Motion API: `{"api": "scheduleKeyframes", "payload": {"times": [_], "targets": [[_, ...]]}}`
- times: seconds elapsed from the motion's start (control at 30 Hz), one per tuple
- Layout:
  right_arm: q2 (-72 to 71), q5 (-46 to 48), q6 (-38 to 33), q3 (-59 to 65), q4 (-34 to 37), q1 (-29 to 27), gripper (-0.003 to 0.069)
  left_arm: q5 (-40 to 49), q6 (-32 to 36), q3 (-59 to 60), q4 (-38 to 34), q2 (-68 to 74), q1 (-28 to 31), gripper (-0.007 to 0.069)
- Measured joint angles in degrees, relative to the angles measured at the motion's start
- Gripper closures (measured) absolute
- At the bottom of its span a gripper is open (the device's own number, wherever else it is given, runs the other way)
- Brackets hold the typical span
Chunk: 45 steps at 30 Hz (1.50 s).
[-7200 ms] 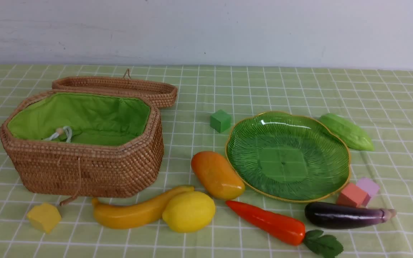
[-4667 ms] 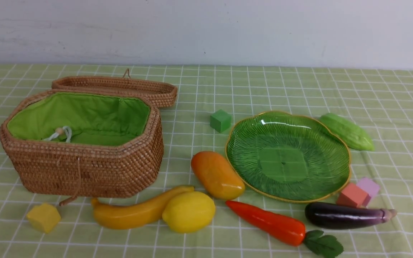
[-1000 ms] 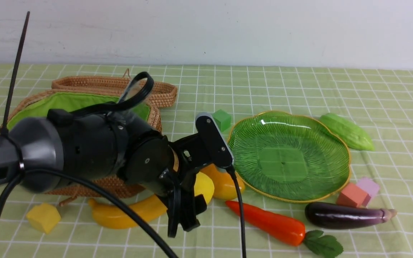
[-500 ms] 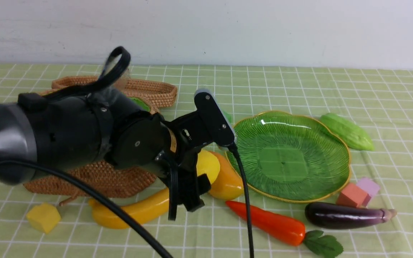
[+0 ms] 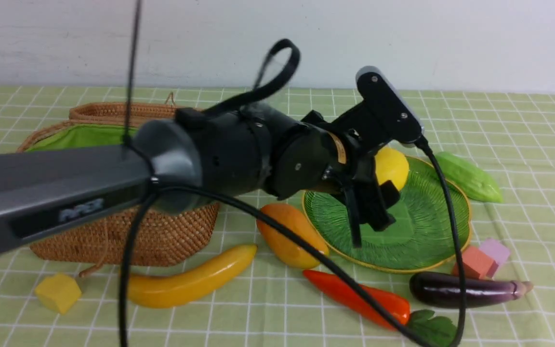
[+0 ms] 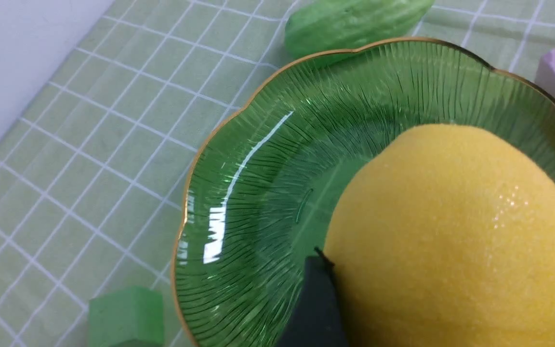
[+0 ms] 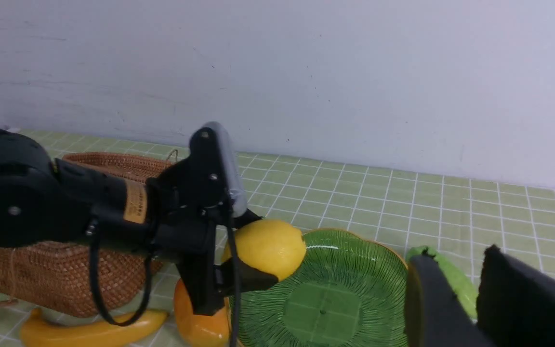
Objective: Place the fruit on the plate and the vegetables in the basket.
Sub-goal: Grab a lemon with your left arm and place it on the plate on the right
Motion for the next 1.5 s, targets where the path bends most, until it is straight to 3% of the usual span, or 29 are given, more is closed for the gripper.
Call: {"api": "scheduleKeyframes", "payload": {"times": [0.37,1.5], "targets": [[0.1,3.6,0.0,0.0,-2.1,0.0,0.0476,-0.7,-4.0,-12.4,-0.2,14.0,0.0,0.0046],[0.1,8.6,0.0,0.0,-0.8,0.0,0.0459,1.0,-4.1,-12.7,-0.1,13.0,0.0,0.0022]]}}
